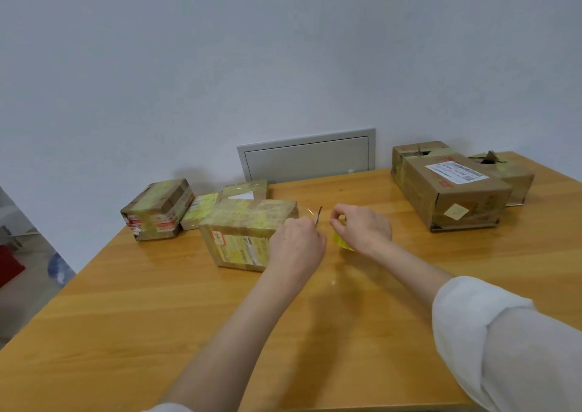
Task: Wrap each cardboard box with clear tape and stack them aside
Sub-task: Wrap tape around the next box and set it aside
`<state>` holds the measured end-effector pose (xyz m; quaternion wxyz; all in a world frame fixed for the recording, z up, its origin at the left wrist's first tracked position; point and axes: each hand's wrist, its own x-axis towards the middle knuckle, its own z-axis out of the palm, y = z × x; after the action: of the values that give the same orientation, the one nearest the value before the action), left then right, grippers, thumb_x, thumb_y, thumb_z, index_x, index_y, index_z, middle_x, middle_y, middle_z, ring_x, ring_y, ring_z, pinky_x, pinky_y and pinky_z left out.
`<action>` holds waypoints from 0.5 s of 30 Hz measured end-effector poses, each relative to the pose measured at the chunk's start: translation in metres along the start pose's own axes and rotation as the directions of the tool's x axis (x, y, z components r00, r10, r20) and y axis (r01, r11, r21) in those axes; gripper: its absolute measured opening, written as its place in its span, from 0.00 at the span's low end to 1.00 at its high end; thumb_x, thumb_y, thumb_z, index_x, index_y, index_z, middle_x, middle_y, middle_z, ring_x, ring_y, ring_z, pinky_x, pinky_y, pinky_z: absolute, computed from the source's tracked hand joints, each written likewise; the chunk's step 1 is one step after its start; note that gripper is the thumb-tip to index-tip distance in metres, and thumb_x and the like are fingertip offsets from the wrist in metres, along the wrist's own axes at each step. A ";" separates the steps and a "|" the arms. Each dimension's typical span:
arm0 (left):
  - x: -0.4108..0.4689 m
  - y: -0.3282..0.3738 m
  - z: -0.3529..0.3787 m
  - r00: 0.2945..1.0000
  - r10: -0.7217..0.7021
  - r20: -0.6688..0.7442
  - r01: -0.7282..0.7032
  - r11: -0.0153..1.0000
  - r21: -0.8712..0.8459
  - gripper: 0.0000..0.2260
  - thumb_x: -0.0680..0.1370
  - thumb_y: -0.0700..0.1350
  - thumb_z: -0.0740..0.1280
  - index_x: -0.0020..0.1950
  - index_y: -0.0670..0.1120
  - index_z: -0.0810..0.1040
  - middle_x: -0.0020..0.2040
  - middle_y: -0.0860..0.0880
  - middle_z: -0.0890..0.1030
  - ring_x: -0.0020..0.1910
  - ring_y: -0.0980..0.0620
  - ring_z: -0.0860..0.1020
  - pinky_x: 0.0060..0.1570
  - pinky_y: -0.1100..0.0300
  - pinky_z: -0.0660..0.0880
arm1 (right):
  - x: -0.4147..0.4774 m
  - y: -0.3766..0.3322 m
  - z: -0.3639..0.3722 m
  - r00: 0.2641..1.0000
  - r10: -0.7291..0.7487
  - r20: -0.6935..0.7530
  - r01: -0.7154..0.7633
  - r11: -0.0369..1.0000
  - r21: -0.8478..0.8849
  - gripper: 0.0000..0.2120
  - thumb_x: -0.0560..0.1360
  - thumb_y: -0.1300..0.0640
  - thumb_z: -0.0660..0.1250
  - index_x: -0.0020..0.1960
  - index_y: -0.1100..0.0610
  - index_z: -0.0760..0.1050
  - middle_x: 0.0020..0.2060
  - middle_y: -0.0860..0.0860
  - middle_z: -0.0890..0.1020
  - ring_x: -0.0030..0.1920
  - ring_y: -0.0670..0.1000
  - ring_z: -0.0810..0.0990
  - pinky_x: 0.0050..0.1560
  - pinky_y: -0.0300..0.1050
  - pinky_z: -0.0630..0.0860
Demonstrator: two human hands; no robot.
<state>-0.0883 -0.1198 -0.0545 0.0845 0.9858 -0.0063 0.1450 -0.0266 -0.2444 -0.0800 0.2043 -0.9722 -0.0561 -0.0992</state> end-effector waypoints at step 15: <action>0.014 -0.002 0.035 0.976 -0.082 0.204 0.071 0.996 0.061 0.11 0.81 0.40 0.56 0.58 0.40 0.76 0.55 0.42 0.77 0.54 0.42 0.77 0.43 0.55 0.72 | -0.001 0.000 0.005 1.000 -0.012 -0.029 0.012 1.000 -0.008 0.10 0.80 0.46 0.57 0.53 0.44 0.76 0.51 0.49 0.82 0.51 0.56 0.79 0.41 0.44 0.71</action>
<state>-0.0647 -0.1236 -0.0843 0.0626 0.9969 0.0267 0.0387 -0.0270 -0.2425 -0.0851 0.2009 -0.9711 -0.0586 -0.1146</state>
